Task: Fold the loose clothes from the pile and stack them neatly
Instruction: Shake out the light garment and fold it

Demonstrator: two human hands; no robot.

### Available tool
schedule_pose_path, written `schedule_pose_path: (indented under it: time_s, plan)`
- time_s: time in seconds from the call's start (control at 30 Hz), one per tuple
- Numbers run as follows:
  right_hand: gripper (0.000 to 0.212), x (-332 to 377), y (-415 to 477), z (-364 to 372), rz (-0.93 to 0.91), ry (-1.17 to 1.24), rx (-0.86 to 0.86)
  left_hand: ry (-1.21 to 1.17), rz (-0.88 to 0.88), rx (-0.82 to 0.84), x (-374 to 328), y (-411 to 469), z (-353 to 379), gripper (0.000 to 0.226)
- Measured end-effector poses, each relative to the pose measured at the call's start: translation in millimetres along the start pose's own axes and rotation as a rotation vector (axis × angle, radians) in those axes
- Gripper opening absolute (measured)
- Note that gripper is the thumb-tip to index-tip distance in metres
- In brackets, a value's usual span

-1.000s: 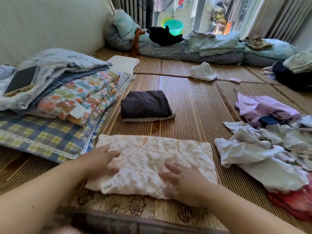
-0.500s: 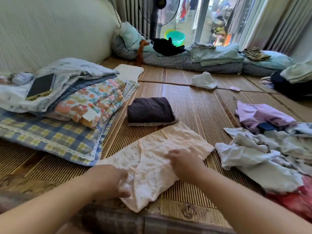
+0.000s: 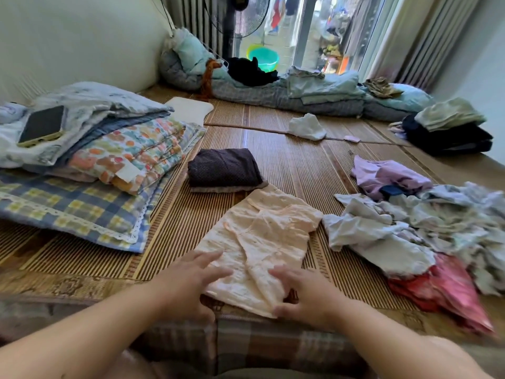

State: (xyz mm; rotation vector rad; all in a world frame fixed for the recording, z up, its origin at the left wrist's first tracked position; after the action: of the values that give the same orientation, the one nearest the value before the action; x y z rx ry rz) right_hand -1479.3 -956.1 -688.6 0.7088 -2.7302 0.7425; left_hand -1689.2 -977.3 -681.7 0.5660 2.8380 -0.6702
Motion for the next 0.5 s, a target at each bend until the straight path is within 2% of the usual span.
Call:
schedule_pose_path:
  time_s: [0.03, 0.1, 0.2, 0.33, 0.4, 0.5]
  plan:
    - [0.097, 5, -3, 16, -0.010, -0.032, 0.053, -0.019, -0.032, 0.008, 10, 1, 5, 0.091]
    - [0.100, 9, -3, 37, 0.014, -0.141, 0.085, -0.040, -0.069, 0.049, 28, 0, 14, 0.087]
    - [0.080, 14, -2, 46, 0.030, -0.192, 0.050, -0.006, -0.049, 0.009, 39, -5, 8, 0.065]
    - [0.052, 14, -7, 45, -0.005, -0.239, 0.046, 0.200, -0.014, -0.130, 30, -10, -14, 0.039]
    - [0.046, 12, -12, 39, -0.012, -0.162, 0.042, 0.232, -0.015, -0.131, 30, -13, -18, 0.035]
    - [0.042, 12, -27, 27, -0.044, 0.147, 0.017, 0.246, -0.037, -0.098, 34, -18, -22, 0.024]
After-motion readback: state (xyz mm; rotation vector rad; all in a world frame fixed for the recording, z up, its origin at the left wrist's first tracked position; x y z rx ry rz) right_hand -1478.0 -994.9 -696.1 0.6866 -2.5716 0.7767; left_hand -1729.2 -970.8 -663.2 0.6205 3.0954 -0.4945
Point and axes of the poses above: each hand's wrist, its own y-axis towards the middle knuckle, its own z-axis out of the palm, x = y × z, the point moved 9 cm from there along y, towards the middle knuckle, and after that the axes turned 9 degrees about x, right-handed, at the moved point
